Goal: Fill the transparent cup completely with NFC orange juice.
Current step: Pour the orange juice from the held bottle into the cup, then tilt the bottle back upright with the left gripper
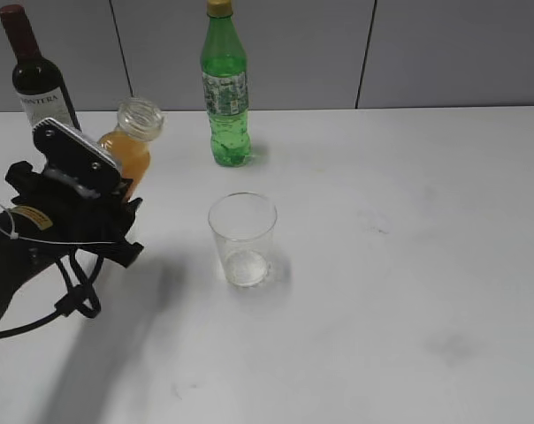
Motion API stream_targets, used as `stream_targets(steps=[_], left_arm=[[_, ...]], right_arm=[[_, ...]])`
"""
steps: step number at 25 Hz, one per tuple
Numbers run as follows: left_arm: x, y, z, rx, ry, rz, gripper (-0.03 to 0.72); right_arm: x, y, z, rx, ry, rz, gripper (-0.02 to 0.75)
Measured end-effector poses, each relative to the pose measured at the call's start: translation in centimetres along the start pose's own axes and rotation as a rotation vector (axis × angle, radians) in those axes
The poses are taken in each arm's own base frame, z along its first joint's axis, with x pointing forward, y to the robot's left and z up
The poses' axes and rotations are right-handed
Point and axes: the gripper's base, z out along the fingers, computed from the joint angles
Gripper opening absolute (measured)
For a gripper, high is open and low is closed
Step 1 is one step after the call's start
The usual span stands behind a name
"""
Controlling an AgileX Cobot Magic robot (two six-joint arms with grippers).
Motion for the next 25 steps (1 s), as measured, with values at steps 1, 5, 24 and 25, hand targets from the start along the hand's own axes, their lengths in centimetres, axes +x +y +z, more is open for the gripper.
stream_targets(steps=[1, 5, 24, 25], left_arm=[[-0.1, -0.2, -0.1, -0.007, 0.009, 0.036, 0.464], [-0.2, -0.8, -0.4, -0.022, 0.041, 0.1, 0.464], [-1.9, -0.6, 0.1, -0.088, 0.097, 0.331, 0.464], [-2.2, -0.6, 0.1, -0.09, 0.093, 0.337, 0.464]], right_arm=[[0.0, 0.0, 0.0, 0.0, 0.0, 0.0, 0.587], [0.0, 0.0, 0.0, 0.0, 0.0, 0.0, 0.587], [0.0, 0.0, 0.0, 0.0, 0.0, 0.0, 0.587], [0.0, 0.0, 0.0, 0.0, 0.0, 0.0, 0.587]])
